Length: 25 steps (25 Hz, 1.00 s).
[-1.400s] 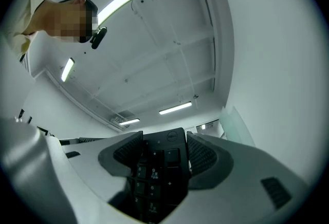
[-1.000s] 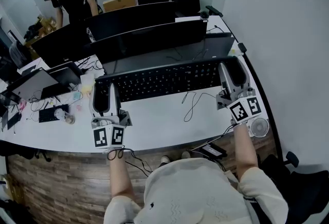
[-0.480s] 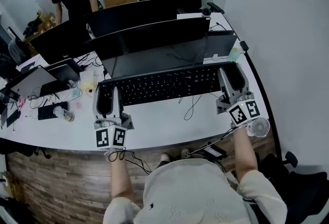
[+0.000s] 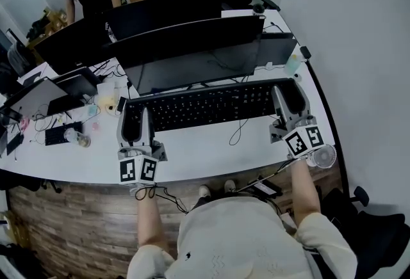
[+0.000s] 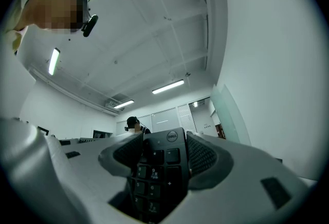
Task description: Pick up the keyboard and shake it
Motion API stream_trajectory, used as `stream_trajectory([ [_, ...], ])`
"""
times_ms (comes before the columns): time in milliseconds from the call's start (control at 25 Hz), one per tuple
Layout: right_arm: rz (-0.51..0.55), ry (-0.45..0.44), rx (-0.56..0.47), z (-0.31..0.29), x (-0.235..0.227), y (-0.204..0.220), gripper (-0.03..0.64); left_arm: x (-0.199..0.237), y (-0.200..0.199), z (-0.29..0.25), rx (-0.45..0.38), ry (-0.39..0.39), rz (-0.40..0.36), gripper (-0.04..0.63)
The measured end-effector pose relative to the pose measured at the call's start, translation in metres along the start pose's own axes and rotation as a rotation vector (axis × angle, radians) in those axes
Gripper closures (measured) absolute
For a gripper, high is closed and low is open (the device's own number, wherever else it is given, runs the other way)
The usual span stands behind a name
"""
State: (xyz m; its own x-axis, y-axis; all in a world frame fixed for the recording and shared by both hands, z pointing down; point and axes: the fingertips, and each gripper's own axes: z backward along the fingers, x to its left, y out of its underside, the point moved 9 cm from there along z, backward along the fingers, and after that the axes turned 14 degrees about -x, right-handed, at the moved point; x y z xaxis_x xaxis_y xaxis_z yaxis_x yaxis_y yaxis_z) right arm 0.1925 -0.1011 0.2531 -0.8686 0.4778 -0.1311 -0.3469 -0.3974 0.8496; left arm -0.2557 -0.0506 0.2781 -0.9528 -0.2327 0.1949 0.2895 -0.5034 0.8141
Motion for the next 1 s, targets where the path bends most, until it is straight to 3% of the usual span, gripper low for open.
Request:
stream_trajectory([
  [1000, -0.034, 0.056, 0.172, 0.012, -0.02, 0.05, 0.37, 0.013, 0.057, 0.013, 0.169, -0.047, 0.049, 0.364],
])
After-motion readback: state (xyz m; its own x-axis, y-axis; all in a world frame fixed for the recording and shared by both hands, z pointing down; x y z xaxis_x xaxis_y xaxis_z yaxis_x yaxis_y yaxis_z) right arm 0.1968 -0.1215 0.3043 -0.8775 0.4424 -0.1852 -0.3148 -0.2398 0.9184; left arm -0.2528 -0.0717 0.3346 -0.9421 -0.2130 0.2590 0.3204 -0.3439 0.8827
